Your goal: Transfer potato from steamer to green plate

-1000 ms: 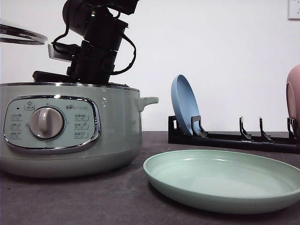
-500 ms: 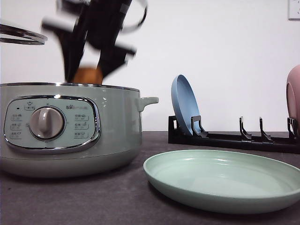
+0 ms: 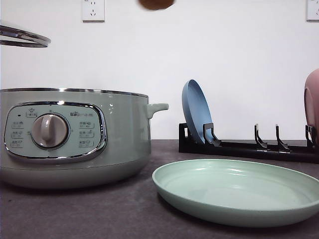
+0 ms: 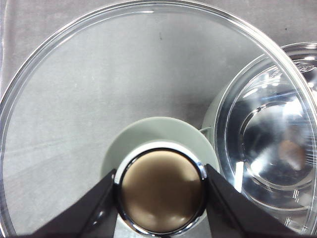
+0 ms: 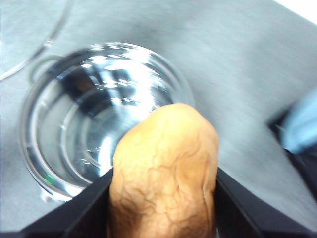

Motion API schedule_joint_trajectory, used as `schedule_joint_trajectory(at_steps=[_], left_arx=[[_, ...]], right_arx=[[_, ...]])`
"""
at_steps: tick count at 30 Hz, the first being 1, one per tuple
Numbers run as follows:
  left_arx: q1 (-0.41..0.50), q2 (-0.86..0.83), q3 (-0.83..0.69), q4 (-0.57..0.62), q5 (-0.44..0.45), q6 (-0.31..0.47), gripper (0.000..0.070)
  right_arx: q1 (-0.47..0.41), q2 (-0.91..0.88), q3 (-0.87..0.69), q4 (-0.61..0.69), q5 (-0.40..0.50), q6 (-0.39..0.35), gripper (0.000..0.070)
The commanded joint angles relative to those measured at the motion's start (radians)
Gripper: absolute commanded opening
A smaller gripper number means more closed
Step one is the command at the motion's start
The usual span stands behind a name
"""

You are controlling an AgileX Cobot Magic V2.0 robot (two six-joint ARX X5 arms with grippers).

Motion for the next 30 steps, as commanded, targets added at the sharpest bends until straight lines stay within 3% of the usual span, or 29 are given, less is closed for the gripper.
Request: schedule_joint_trajectory(at_steps=[1,15,30], left_arx=[[-0.006,-0.013,0.042,0.033,0.016,-0.009,0.0],[-0.044,-0.013,0.042,0.034,0.024,-0.009,0.0],[-0.103,-0.013,0.042,0.034,0.024,-0.009,0.0]], right_arx=[[-0.006,-0.019,-0.036,-0.001,-0.007,-0.009,0.0232],[-0.084,-0.412,-0.672,0.23,-0.052,0.012,0.0232],[-0.079,-0.465,-1.128,0.571,-0.125,0.152,0.0232]])
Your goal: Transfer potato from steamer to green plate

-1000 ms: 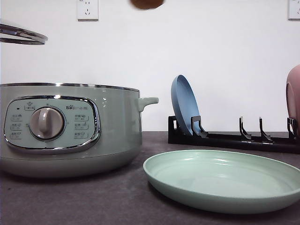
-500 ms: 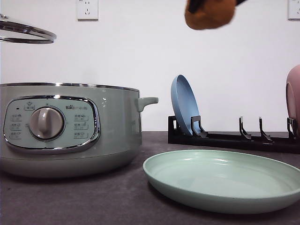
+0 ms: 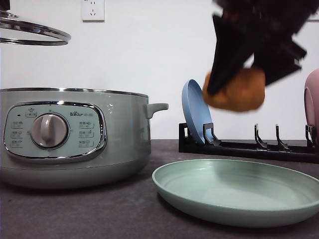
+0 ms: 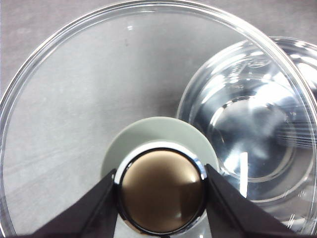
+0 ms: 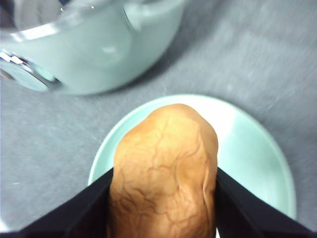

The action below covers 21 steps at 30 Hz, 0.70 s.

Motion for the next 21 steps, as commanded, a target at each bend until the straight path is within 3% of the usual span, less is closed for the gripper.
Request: schedule_joint_trajectory(at_steps=[1,12,18,21], left_arx=[[-0.007,-0.013,0.042,0.029,0.003,-0.009,0.0],[-0.043,-0.013,0.042,0.029,0.005,-0.009,0.0],[-0.061,-0.013,0.042,0.029,0.005,-0.009,0.0],[-0.073,-0.013,0.042,0.029,0.009,-0.009,0.0]], right_arx=[[0.008,0.012,-0.031,0.051,0.001,0.04,0.0233],[0.008,0.115,-0.173,0.256,0.014,0.096,0.0243],[0.008,0.192,-0.174,0.27,0.026,0.097,0.0282],[0.008,0.209,-0.174,0.265,0.026,0.098,0.0348]])
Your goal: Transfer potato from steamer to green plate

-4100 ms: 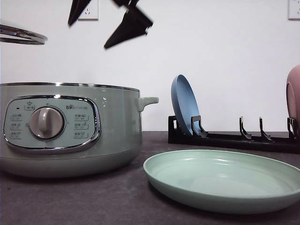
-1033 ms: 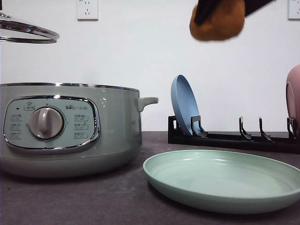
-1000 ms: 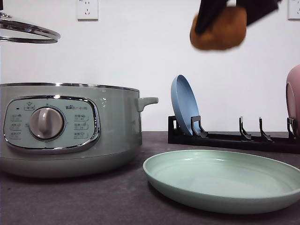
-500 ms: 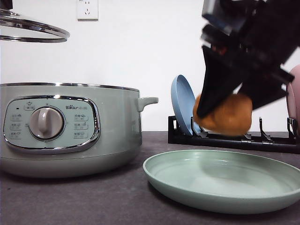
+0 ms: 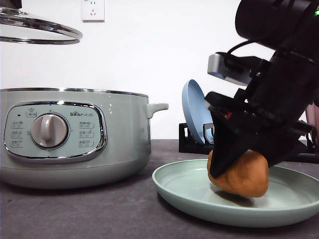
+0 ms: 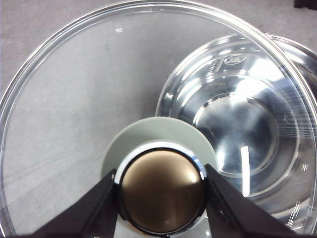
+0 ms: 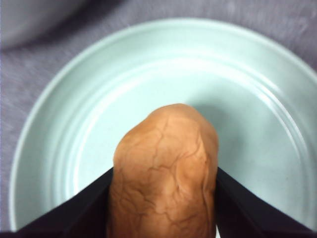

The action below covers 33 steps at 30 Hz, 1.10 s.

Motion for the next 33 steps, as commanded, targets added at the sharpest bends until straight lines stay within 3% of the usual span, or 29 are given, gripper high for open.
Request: schedule_joint_trajectory(at_steps=[1,10,13,33], left_arx=[[-0.009,-0.012,0.042,0.029,0.015,-0.009,0.0],[-0.063,-0.012,0.042,0.029,0.053,-0.009,0.0],[-0.089,-0.012,0.042,0.03,0.075,-0.009,0.0],[-0.234,0.124,0.042,0.076,0.076,-0.005,0.0]], right_arx=[[0.008,0.02,0.005,0.003,0.004,0.014,0.0382],[0.006,0.015,0.01,-0.005,0.007,0.014,0.0621],[0.006,-0.013,0.028,-0.014,0.032,0.013,0.0659],[0.005,-0.342,0.34,-0.262,0.166,-0.073,0.0667]])
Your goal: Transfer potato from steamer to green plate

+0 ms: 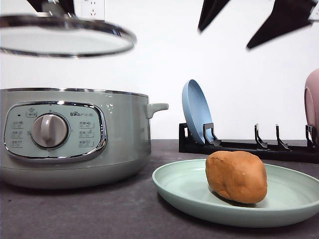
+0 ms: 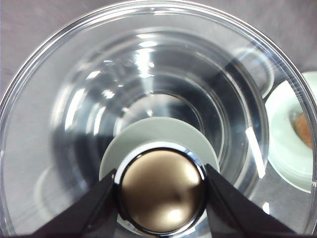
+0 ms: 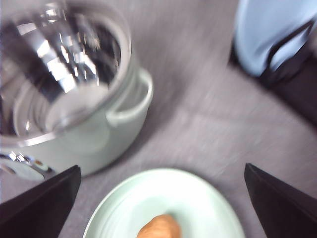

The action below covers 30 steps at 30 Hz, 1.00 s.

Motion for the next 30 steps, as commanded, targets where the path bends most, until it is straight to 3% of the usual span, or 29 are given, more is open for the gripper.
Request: schedule_joint_trajectory(at_steps=[1,14,30], left_arx=[[-0.011,0.022,0.042,0.04,0.003,-0.002,0.0],[-0.018,0.137,0.042,0.054,0.002,0.017,0.0],[-0.016,0.18,0.042,0.067,-0.001,0.017,0.0]], right_arx=[[0.006,-0.017,0.025,-0.017,0.018,-0.027,0.0667],[0.006,-0.178,0.054,-0.079,0.038,-0.031,0.0667],[0.006,-0.23,0.054,-0.129,0.056,-0.03,0.0667]])
